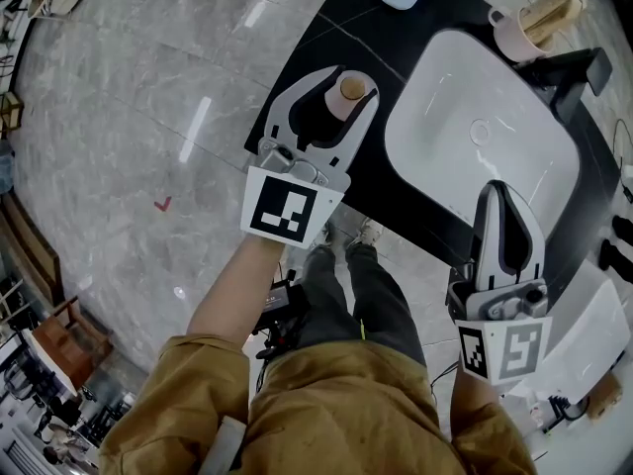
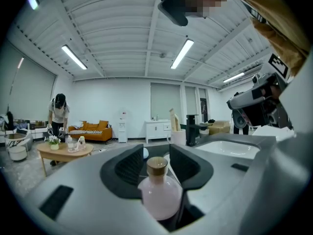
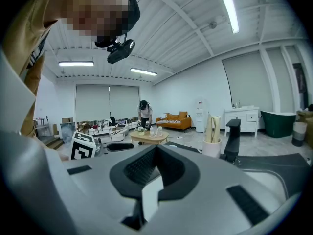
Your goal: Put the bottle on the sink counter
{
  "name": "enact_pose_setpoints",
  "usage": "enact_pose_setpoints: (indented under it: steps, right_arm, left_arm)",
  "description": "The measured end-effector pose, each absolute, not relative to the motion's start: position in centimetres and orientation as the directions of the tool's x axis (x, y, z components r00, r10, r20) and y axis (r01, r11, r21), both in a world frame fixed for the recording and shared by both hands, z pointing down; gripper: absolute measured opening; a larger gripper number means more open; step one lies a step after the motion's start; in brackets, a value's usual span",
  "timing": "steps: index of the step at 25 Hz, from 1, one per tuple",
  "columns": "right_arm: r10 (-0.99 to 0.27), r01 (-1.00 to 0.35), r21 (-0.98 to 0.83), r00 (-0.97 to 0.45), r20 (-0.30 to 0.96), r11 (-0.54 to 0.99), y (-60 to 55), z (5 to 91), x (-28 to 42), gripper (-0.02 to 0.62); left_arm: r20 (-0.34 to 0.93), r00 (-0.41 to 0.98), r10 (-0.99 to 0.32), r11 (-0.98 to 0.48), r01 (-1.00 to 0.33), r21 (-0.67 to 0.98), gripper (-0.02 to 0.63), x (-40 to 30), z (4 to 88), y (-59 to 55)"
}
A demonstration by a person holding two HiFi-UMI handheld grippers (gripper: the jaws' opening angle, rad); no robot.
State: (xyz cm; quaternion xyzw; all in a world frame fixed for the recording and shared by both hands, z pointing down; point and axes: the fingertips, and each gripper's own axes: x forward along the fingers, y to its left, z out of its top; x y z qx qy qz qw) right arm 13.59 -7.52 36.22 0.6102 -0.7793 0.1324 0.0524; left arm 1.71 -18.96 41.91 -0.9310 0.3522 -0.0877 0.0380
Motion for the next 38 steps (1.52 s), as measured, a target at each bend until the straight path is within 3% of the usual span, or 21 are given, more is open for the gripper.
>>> enact_pose_setpoints:
  steps: [9, 26, 31, 38]
  right_arm:
    - [-0.948, -0.966, -0.132, -0.244, 0.205, 0.221, -6.7, 34.2, 13.8, 0.003]
    - [-0.956, -0.963, -0.117, -0.259, 0.141, 0.243, -5.6, 30.3, 13.0, 0.003]
    - [-0.957, -0.963, -0.118, -0.257, 0.134, 0.242, -5.0, 30.1, 12.9, 0.003]
    - [-0.96, -0.966, -0.111, -0.249, 0.129, 0.235, -3.9, 29.3, 13.0, 0.003]
  left_arm:
    - [0.132, 0.736, -0.664, -0.746, -0.642, -0.179, 0.149, 1.6, 39.7, -17.9]
    - [0.133, 0.7, -0.701, -0.709, -0.665, -0.237, 0.069, 0.6, 35.5, -16.6]
    - [0.132, 0.688, -0.713, -0.697, -0.676, -0.241, 0.014, -0.1, 35.0, -16.2]
    - [0.088, 0.679, -0.729, -0.68, -0.705, -0.202, 0.003, -1.3, 33.1, -15.5]
